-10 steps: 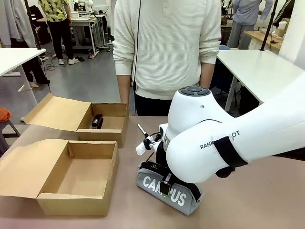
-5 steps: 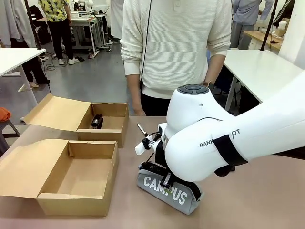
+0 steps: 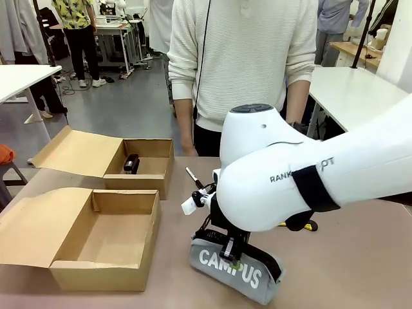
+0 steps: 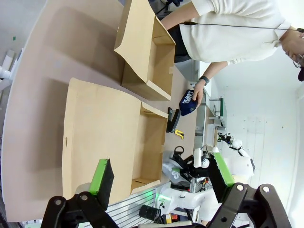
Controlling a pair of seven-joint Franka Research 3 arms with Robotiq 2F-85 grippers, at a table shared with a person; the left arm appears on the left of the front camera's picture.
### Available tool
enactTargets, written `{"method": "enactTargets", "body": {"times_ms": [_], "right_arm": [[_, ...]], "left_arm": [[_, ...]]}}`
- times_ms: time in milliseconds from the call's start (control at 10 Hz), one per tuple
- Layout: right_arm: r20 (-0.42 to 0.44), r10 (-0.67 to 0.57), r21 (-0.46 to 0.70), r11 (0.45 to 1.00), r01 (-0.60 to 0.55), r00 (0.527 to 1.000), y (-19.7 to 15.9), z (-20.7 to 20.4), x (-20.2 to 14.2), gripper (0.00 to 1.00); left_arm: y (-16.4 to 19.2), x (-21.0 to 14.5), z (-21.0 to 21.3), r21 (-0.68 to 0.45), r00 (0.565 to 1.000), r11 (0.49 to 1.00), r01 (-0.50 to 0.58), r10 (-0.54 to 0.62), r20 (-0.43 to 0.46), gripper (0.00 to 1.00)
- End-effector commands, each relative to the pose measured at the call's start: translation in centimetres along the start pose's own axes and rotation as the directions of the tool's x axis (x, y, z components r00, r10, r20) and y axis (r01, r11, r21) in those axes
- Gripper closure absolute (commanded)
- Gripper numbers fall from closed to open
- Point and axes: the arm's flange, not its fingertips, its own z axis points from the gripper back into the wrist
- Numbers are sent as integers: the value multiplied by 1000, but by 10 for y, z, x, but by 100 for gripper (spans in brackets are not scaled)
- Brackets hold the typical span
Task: Place items inside the box.
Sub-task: Pick up a Pencil pouch or Stapler and place it inside the Mailer Box closest to the robot.
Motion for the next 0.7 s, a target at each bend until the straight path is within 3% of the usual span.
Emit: {"method": "enactTargets", "body": {"times_ms": [0,200,300,400,500,600], "right_arm": [[-24,-148,55,987,149,989,37,32,-47,100],[111,-339,23,941,338,934,58,48,-109,100],[123,-320,-5,946,324,939,66,47,-128,100],[27,-217,53,975,215,976,43,39,-69,100],[27,-217,53,975,215,976,43,39,-69,100],[91,-279,25,960,278,956,55,49,-109,95]], "left_arm": [[-1,-1,1,-11,1000,1000,19,-19,0,0],[-1,-1,1,-11,1000,1000,19,-19,0,0],[-1,-1,1,-11,1000,1000,19,-19,0,0],[-1,-1,1,-11,1000,1000,19,-19,0,0],[-1,-1,1,-11,1000,1000,19,-19,0,0],[-1,-1,1,-11,1000,1000,19,-19,0,0]]}}
